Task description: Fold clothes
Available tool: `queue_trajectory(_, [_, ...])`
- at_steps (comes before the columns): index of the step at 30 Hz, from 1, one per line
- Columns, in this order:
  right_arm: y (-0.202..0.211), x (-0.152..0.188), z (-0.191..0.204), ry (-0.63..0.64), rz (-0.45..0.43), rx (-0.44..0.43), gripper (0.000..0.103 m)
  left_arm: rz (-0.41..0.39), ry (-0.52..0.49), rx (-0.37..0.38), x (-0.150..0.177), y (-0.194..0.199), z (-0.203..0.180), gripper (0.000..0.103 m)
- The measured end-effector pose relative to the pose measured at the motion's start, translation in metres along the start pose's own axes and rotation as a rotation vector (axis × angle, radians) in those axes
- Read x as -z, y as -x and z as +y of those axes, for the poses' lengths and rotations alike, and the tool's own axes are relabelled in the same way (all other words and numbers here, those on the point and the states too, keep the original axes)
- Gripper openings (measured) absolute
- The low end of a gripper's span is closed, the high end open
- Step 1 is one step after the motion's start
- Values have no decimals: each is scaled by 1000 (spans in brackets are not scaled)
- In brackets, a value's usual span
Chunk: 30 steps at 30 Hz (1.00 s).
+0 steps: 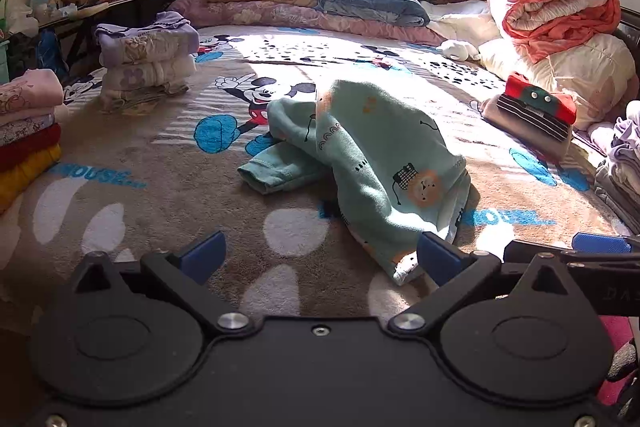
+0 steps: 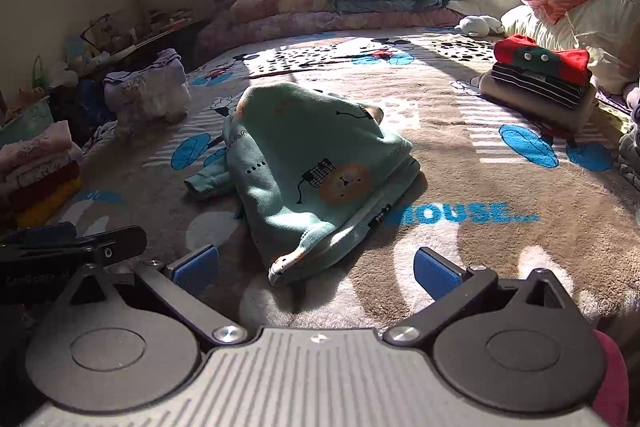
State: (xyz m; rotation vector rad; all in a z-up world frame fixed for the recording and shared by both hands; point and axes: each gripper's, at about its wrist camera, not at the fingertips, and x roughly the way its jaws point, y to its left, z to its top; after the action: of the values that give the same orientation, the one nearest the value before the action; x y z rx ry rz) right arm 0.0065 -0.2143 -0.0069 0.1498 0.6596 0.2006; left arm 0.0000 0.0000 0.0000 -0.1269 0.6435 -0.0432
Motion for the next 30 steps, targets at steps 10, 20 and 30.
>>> queue_trajectory(10, [-3,1,0,-12,10,-6,103,-16,-49,-17,-2,0,-1,103])
queue_trajectory(20, [-4,2,0,-5,13,-11,103,-14,-62,-20,1,0,-3,103])
queue_trajectory(30, [-3,2,0,-4,10,-15,103,-12,-64,-21,1,-2,-4,103])
